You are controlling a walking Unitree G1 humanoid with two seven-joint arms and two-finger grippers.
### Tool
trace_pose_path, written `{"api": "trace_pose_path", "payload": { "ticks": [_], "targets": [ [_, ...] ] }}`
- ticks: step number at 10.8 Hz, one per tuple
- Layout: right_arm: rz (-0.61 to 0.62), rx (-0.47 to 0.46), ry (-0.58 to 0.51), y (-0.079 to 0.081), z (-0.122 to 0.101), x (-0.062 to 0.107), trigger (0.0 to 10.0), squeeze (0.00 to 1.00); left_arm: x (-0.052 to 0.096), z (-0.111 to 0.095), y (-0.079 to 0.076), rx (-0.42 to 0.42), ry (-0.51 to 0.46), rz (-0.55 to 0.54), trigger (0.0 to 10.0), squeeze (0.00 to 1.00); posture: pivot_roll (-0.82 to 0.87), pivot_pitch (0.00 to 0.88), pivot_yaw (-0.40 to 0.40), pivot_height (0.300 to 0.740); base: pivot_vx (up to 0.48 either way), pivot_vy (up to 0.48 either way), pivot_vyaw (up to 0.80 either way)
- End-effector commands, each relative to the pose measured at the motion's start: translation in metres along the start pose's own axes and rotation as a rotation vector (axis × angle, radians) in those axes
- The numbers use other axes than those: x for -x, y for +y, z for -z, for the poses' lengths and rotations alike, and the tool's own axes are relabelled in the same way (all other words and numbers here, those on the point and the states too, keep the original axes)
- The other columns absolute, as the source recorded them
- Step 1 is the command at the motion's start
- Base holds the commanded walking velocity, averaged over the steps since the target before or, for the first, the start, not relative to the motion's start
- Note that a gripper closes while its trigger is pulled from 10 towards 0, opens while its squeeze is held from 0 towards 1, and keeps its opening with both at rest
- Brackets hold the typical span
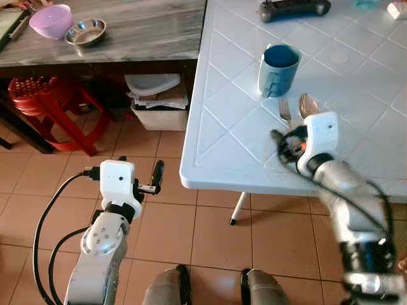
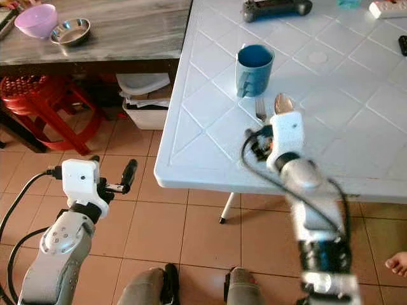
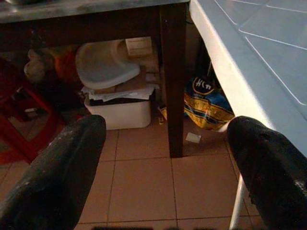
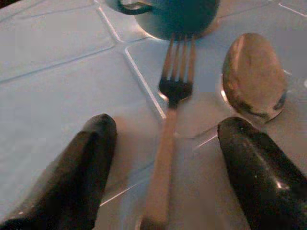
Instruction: Setting the table
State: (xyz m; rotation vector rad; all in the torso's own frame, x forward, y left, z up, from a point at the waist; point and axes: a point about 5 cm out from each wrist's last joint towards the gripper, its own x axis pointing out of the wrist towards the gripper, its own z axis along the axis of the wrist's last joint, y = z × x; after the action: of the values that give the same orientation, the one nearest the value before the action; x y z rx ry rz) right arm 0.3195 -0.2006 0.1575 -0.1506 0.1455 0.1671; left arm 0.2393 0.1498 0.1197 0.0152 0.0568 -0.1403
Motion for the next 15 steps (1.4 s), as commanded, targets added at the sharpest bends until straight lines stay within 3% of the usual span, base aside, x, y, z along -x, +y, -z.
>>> {"api": "trace_pose_path", "payload": {
  "ticks": [1,4,8,10,12,13,14,15],
  "targets": [
    [-0.017,-0.015,0.03,0.0,0.004,-0.002,0.0,0.0,0.002,0.0,0.004,-0.013,0.008,-0.012,10.0,0.0,0.03,0.204,0.129,0.74,0.0,0.0,0.0],
    [-0.085,-0.094,0.041,0.002,0.007,-0.008,0.0,0.0,0.002,0.0,0.004,-0.012,0.008,-0.011,10.0,0.0,0.03,0.204,0.131,0.74,0.0,0.0,0.0],
    [-0.127,-0.232,0.155,0.023,0.042,0.001,0.0,0.0,0.002,0.0,0.004,-0.011,0.009,-0.014,10.0,0.0,0.03,0.203,0.125,0.74,0.0,0.0,0.0],
    [-0.15,-0.242,0.242,0.03,0.055,0.006,0.0,0.0,0.003,0.002,0.004,-0.011,0.016,-0.008,10.0,0.0,0.03,0.201,0.125,0.74,0.0,0.0,0.0],
    [-0.142,-0.229,0.277,0.027,0.058,0.005,0.0,0.0,0.003,0.003,0.0,0.021,0.021,0.043,10.0,0.0,0.03,0.199,0.12,0.74,0.0,0.0,0.0],
    [-0.094,-0.203,0.253,0.016,0.054,0.001,0.0,0.0,0.007,-0.001,-0.012,0.074,0.001,0.166,10.0,0.0,0.03,0.196,0.118,0.74,0.0,0.0,0.0],
    [-0.054,-0.202,0.237,0.005,0.049,-0.004,0.0,0.0,0.009,-0.002,-0.015,0.082,-0.005,0.203,10.0,0.0,0.03,0.194,0.116,0.74,0.0,0.0,0.0],
    [-0.052,-0.204,0.242,0.005,0.049,-0.004,0.0,0.0,0.008,-0.002,-0.015,0.081,-0.005,0.201,10.0,0.0,0.03,0.192,0.114,0.74,0.0,0.0,0.0]
  ]
}}
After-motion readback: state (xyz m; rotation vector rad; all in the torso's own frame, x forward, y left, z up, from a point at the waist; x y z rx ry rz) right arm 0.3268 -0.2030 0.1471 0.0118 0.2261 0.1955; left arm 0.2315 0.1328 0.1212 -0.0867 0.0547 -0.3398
